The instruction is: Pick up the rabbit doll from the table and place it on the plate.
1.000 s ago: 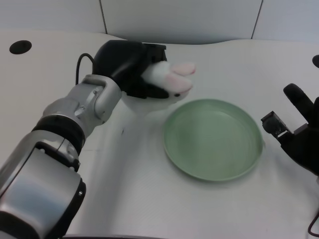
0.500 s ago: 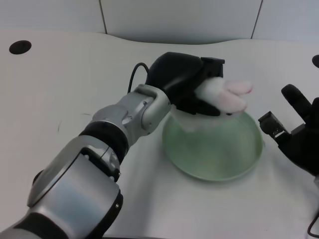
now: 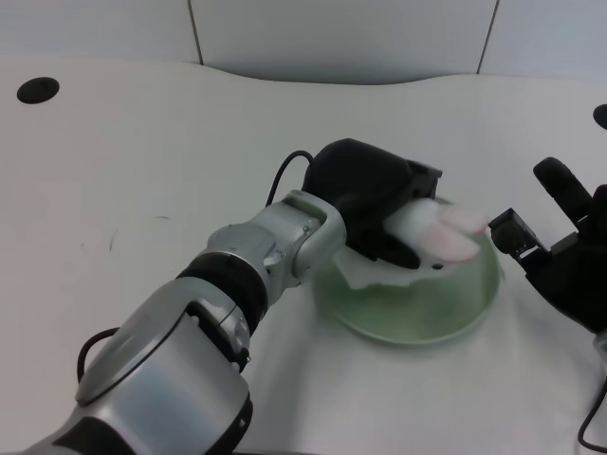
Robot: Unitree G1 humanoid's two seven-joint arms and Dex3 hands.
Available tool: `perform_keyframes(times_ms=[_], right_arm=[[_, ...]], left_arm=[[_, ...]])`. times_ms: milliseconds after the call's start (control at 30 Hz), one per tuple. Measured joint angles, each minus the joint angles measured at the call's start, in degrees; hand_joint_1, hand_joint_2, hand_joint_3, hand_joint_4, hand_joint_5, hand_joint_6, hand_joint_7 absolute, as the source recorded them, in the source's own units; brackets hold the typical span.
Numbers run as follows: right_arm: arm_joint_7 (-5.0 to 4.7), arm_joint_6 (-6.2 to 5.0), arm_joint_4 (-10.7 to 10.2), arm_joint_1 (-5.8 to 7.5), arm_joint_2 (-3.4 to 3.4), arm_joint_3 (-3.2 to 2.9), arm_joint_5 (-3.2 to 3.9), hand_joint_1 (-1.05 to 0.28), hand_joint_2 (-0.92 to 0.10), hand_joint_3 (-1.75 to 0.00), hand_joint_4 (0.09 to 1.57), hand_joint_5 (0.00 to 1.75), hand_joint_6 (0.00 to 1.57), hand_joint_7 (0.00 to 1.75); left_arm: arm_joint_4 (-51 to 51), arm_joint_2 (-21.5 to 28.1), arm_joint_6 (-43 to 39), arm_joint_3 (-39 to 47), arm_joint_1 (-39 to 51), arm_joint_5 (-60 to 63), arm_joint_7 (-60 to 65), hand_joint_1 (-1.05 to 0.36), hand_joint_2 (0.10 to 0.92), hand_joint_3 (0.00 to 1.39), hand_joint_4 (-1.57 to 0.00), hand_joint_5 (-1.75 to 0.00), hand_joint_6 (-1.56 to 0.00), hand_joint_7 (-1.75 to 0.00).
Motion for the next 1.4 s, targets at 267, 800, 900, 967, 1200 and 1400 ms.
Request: perform_keyframes(times_ms=[267,800,900,967,1200,1400], right_arm=[[0.02,-0.07,-0.05,0.01,-0.02,0.11,0.01,-0.64,-0.92,-0.39,0.57,1.75,0.6,1.62],[0.52,0.14,-0.09,0.02,-0.01,0.04,0.82,-0.65,-0.92,-0.36,0.61,1.75,0.65,1.55],[0.56,1.26,-0.22,0.02,0.0,0.06,0.98,-0.66,-0.92,-0.32,0.61,1.75,0.67,1.54],[0.53,1.75,-0.46,0.02,0.0,0.06,1.02,-0.66,-0.92,-0.32,0.6,1.75,0.68,1.52],[0.42,1.82,-0.57,0.03,0.0,0.06,1.01,-0.66,-0.92,-0.34,0.6,1.75,0.7,1.45],[0.41,1.56,-0.58,0.04,0.06,0.09,1.01,-0.66,-0.92,-0.36,0.58,1.75,0.67,1.5]], left_arm=[[0.14,0.55,2.39,-1.03,1.08,0.7,-5.0,-0.84,0.921,0.36,-0.33,-0.04,-0.37,0.0],[-0.02,0.23,2.35,12.99,2.31,-14.82,-18.79,-1.05,0.921,0.88,0.0,0.0,0.0,0.0],[-0.35,0.12,2.73,20.52,2.34,-22.57,-25.82,-1.05,0.921,0.92,0.0,0.0,0.0,0.0],[-0.69,0.13,2.97,24.81,2.23,-26.6,-29.69,-1.05,0.921,0.89,0.0,0.0,0.0,0.0],[-1.74,-0.86,4.14,38.81,1.78,-40.8,-41.45,-1.05,0.921,0.67,-0.04,-0.02,0.0,0.0],[-2.93,-1.06,9.71,52.28,1.66,-55.83,-54.83,-1.05,0.921,0.73,-0.11,-0.08,-0.01,0.0]])
